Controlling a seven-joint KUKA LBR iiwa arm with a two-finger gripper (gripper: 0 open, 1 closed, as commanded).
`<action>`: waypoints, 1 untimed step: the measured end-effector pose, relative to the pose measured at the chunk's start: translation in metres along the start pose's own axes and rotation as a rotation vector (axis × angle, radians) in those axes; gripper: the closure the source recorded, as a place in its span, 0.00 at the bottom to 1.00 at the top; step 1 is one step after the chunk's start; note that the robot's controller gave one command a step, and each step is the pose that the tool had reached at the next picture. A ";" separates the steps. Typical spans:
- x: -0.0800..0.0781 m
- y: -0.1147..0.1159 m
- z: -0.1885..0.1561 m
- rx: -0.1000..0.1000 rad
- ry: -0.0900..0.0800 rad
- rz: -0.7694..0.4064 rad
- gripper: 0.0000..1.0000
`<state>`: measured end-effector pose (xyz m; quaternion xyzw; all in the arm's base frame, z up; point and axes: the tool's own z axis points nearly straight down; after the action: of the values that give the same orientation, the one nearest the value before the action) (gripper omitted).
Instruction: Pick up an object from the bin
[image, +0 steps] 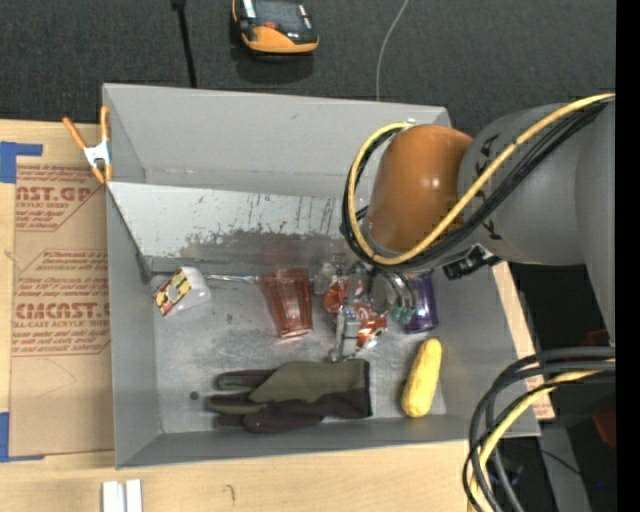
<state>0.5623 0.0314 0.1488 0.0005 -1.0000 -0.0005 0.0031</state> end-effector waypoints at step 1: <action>-0.002 0.000 -0.005 0.000 -0.008 0.001 0.00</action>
Offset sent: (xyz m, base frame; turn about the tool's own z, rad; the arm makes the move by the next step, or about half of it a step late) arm -0.0101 -0.0144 -0.0614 0.0793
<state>0.5640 0.0313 0.1537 0.0002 -1.0000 -0.0007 -0.0006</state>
